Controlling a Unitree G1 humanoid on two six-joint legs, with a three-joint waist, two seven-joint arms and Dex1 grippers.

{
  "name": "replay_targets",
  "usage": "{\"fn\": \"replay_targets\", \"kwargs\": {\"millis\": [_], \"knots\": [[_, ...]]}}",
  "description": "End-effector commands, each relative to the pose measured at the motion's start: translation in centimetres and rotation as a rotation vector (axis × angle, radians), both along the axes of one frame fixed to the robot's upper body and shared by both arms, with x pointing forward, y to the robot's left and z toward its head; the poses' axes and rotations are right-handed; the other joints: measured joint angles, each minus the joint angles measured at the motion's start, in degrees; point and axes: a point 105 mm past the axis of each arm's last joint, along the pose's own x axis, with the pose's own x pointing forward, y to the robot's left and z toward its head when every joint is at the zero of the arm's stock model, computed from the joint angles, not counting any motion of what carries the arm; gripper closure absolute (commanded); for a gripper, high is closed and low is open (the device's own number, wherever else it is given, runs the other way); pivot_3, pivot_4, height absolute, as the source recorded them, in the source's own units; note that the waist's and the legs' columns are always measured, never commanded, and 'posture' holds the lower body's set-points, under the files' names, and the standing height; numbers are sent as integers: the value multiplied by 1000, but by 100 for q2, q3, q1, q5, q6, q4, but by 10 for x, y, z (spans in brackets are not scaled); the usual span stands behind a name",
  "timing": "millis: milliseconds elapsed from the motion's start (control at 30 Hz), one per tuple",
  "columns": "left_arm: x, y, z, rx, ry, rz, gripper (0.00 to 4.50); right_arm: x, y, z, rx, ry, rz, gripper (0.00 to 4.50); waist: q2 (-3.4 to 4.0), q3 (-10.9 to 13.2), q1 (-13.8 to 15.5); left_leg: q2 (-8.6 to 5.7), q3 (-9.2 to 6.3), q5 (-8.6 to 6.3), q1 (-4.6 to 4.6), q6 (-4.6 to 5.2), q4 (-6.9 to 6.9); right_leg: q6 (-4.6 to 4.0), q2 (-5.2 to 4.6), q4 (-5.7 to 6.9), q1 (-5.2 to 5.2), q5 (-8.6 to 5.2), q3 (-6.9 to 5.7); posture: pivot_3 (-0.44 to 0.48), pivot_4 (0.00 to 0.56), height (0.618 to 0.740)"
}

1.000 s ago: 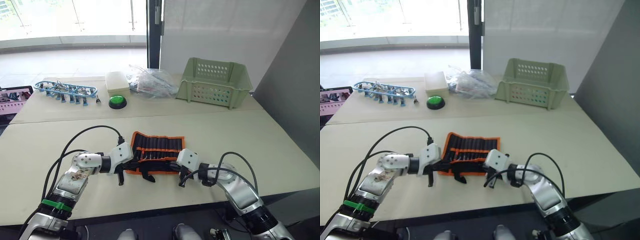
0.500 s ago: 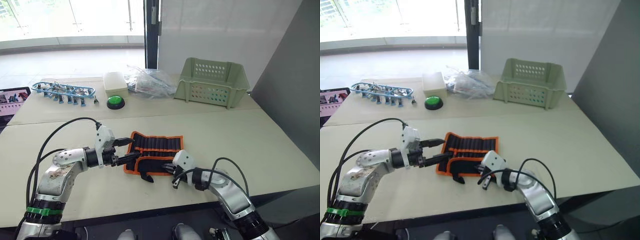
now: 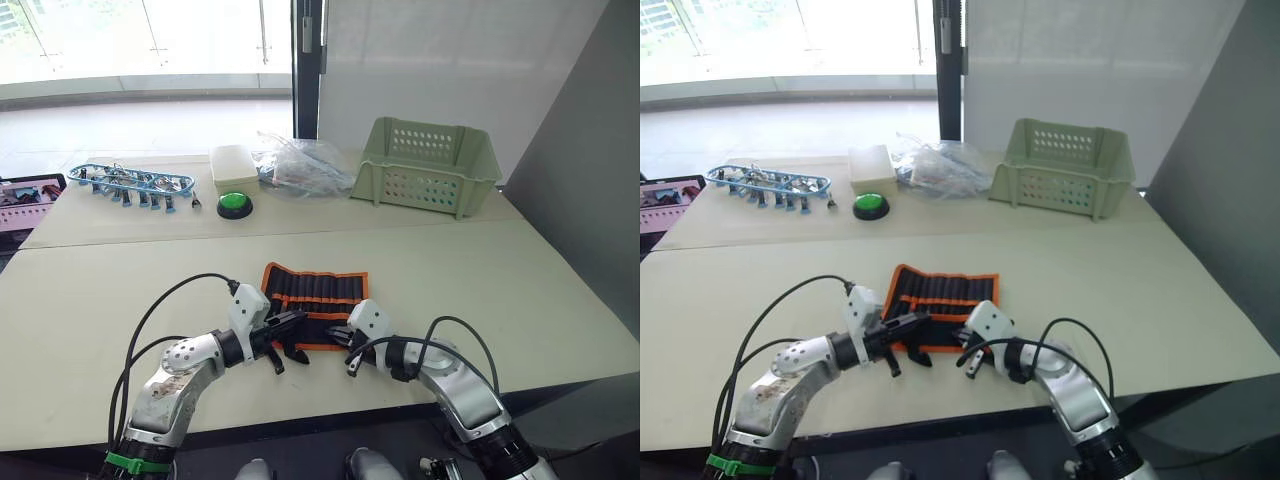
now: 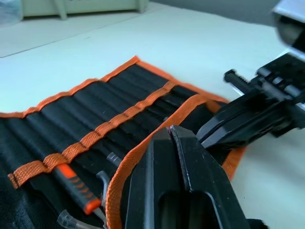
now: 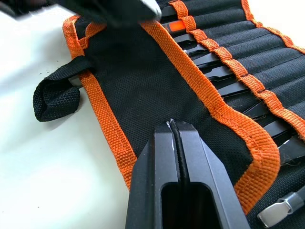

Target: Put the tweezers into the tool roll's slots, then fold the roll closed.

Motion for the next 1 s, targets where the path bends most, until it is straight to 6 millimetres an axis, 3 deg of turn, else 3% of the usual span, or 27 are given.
{"fn": "replay_targets", "kwargs": {"millis": [33,167,367,500,633,767,1000], "knots": [[3,0,-11,90,-24,36,4481,-2,-2,-1,-10,6,-12,4500,0,0,0,-1,0,0,1,0,0,0,-1,0,0,0,0,0,150,724],[10,7,-32,145,8,116,4481,-2,-1,5,4,-14,-25,4500,1,-1,5,-4,-1,0,0,0,0,1,-3,0,0,0,0,0,150,724],[4,4,-37,155,7,93,4481,-4,17,39,151,-132,-16,4500,4,0,-3,-6,-3,0,35,0,0,2,-5,-2,34,-2,0,0,150,724],[3,4,-37,158,5,87,4481,0,28,35,141,-154,-65,4500,6,-1,-11,-5,-4,0,41,-1,-1,3,-5,-4,39,-3,0,0,150,724],[4,4,-34,160,-3,86,4481,7,29,14,67,-134,-135,4500,6,-1,-7,-7,-3,-1,37,-1,-3,3,-8,-8,39,-3,0,0,150,724],[5,4,-31,154,-10,86,4481,11,16,-5,-7,-123,-194,4500,6,-1,-10,-10,-3,-1,35,-1,-3,4,-13,-13,39,-4,0,0,150,724],[7,7,-32,160,-9,94,4481,13,-27,-13,-38,-99,-266,4500,6,-1,9,-17,-4,0,39,-1,-4,-13,-20,-32,54,-18,0,0,150,724]]}}
